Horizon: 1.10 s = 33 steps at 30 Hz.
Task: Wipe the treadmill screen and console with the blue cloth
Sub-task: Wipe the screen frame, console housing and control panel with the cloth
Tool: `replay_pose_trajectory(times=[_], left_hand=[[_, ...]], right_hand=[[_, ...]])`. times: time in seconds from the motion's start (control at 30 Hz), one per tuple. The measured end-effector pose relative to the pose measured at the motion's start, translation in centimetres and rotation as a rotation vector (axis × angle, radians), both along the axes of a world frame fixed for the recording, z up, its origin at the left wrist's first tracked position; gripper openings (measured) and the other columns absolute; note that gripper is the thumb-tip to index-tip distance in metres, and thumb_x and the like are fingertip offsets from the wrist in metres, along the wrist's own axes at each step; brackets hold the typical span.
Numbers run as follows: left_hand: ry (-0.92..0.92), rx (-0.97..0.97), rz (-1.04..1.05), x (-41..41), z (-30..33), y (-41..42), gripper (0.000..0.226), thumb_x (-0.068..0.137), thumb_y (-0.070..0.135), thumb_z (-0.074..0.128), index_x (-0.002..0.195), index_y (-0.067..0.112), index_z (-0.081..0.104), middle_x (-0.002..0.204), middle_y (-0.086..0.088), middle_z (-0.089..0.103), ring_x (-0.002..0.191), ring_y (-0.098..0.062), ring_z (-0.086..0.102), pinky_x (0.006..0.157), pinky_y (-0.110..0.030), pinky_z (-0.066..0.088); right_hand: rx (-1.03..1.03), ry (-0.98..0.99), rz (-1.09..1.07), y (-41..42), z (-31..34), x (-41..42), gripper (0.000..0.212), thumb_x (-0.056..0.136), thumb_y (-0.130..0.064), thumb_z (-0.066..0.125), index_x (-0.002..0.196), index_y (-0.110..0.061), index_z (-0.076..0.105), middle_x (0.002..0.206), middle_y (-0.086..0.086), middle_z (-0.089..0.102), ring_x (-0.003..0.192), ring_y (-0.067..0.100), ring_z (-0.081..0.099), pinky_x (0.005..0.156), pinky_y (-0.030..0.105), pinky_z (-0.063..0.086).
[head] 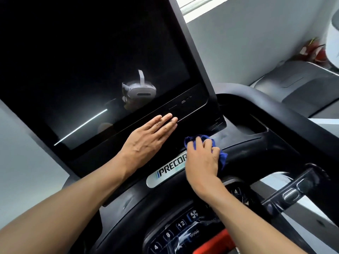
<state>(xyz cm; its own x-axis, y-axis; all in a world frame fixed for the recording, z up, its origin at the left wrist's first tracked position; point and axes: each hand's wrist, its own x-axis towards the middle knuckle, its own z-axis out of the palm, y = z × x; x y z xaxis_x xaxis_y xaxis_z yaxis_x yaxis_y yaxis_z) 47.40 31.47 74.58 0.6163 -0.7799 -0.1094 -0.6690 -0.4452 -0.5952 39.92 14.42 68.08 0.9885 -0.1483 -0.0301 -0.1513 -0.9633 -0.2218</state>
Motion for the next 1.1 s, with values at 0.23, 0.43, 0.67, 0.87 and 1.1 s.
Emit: replay_pose_trajectory(times=[0.23,0.43,0.67,0.87,1.1], left_hand=[[-0.018,0.003,0.009,-0.1,0.3,0.5,0.072,0.102,0.033,0.021,0.158,0.005,-0.015,0.167,-0.012,-0.023,0.154,-0.03,-0.017,0.126,-0.044,-0.008],[-0.052,0.043,0.058,-0.9,1.5,3.4,0.09,0.097,0.052,0.027,0.158,0.001,-0.016,0.167,-0.014,-0.022,0.154,-0.028,-0.019,0.126,-0.044,-0.008],[-0.064,-0.013,0.065,-4.1,0.7,8.8,0.073,0.103,0.025,0.035,0.16,0.0,-0.003,0.169,-0.015,-0.01,0.157,-0.03,-0.004,0.128,-0.044,0.004],[-0.067,-0.081,0.053,-4.3,-0.2,9.4,0.061,0.104,0.014,0.019,0.16,0.001,-0.002,0.17,-0.013,-0.008,0.157,-0.03,-0.003,0.128,-0.044,0.008],[-0.065,-0.109,0.093,-5.1,-0.6,9.3,0.058,0.105,0.011,0.012,0.16,0.0,-0.003,0.169,-0.014,-0.007,0.156,-0.031,-0.004,0.128,-0.044,0.006]], right_hand=[[0.068,-0.019,0.222,4.3,0.3,-1.5,0.029,0.09,-0.02,0.055,0.118,-0.022,0.062,0.122,0.001,0.05,0.117,0.029,0.042,0.092,0.045,0.03],[-0.008,0.009,0.265,2.8,0.3,-0.6,0.029,0.095,-0.018,0.052,0.124,-0.02,0.052,0.125,-0.002,0.049,0.124,0.028,0.036,0.098,0.044,0.027],[0.065,-0.061,0.321,10.6,0.0,-3.3,0.011,0.083,-0.024,0.066,0.094,-0.021,0.067,0.096,-0.001,0.06,0.102,0.028,0.051,0.081,0.043,0.025],[-0.138,-0.105,0.232,5.7,-0.5,-1.3,0.019,0.086,-0.016,0.057,0.103,-0.023,0.06,0.105,0.0,0.058,0.108,0.028,0.05,0.085,0.043,0.027],[-0.209,0.017,0.251,5.9,-0.1,-1.4,0.029,0.091,-0.011,0.042,0.118,-0.015,0.051,0.116,0.004,0.049,0.12,0.033,0.043,0.095,0.042,0.033]])
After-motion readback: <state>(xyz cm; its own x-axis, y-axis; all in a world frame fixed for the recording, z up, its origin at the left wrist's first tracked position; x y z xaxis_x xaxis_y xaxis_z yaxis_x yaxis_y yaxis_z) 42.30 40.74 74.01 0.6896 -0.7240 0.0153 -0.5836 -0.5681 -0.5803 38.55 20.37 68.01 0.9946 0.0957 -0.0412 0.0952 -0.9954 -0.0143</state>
